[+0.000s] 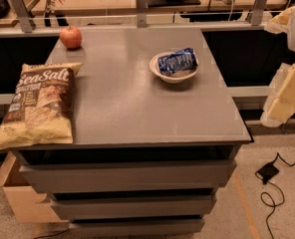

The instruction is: Pick pepsi can from paper bowl and place on counter

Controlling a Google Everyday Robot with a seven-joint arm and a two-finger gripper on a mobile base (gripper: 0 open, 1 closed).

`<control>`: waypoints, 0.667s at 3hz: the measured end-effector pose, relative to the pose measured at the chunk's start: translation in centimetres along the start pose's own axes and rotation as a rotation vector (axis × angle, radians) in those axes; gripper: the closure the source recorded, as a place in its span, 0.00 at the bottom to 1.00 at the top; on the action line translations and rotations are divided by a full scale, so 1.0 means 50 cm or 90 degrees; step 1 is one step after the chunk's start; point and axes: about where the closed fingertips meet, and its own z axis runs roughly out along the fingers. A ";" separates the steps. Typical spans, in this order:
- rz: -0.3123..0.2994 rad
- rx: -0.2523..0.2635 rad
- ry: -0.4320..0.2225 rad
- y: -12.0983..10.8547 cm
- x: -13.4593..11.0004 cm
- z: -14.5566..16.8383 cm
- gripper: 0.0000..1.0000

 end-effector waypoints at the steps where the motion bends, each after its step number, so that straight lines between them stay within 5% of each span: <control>1: 0.000 0.000 0.000 0.000 0.000 0.000 0.00; 2: 0.017 -0.006 -0.015 -0.030 0.006 0.014 0.00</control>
Offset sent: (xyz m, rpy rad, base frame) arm 0.0446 -0.0188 -0.0091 0.0915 0.0366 -0.0376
